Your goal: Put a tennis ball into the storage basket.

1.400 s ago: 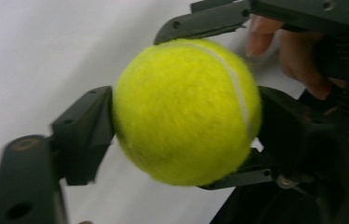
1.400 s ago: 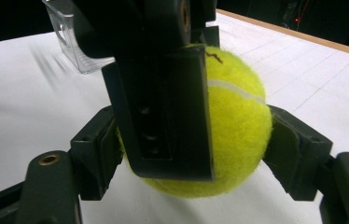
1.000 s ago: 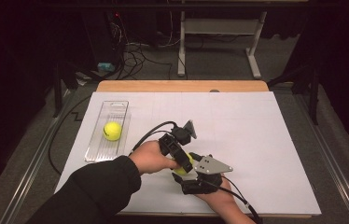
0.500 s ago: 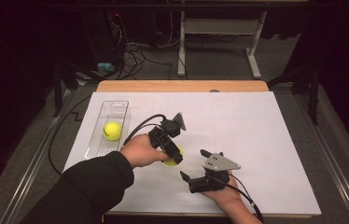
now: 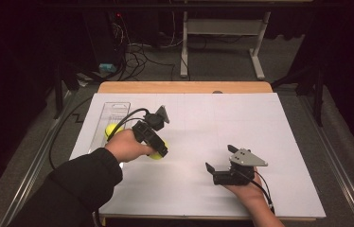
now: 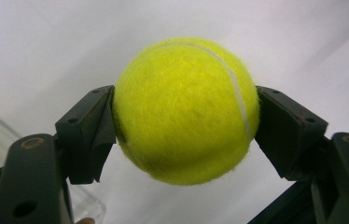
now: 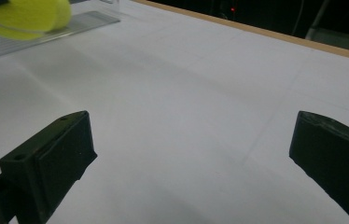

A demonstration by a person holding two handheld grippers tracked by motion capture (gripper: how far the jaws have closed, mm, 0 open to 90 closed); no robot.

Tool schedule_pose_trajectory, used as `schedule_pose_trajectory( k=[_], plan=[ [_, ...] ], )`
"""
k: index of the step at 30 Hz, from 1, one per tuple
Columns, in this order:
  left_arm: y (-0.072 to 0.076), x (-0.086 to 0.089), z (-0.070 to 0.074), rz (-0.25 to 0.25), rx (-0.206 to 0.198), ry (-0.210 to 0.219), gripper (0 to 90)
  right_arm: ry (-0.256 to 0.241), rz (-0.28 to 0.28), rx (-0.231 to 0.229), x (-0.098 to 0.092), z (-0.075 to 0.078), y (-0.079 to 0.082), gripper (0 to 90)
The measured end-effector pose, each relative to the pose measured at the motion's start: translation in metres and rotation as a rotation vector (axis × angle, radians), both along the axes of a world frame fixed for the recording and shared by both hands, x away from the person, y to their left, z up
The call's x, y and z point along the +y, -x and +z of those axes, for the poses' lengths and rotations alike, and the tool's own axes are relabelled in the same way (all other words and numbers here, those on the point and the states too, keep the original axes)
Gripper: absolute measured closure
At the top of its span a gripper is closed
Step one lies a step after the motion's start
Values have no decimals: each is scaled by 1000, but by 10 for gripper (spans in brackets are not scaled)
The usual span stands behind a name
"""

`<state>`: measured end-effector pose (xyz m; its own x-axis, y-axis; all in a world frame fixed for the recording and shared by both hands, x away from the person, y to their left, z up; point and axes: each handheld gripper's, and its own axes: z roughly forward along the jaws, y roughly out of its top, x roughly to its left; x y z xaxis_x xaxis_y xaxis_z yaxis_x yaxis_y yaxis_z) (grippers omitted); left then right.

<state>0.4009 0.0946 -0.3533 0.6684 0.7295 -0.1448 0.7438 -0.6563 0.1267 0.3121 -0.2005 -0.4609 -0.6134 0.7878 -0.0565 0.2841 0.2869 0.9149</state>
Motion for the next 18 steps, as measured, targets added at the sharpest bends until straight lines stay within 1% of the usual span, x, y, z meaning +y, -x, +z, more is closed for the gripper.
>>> schedule_pose_trajectory(
  k=[6,9,10,11,15,18],
  plan=[
    [-3,20,4,35,-5,-19,263,8,-55,-10,-24,1,-2,0],
    [-4,32,6,51,-10,-37,263,0,-79,-11,-36,2,-2,0],
    [-4,37,7,58,-8,-40,263,-1,-84,-11,-39,2,-2,0],
    [-4,42,8,68,-15,-41,262,-3,-95,-14,-43,3,-1,0],
    [-7,61,13,103,-21,-49,263,-9,-118,-16,-56,3,0,0],
    [-9,78,15,140,-27,-55,263,-7,-128,-16,-63,3,1,0]
  ],
)
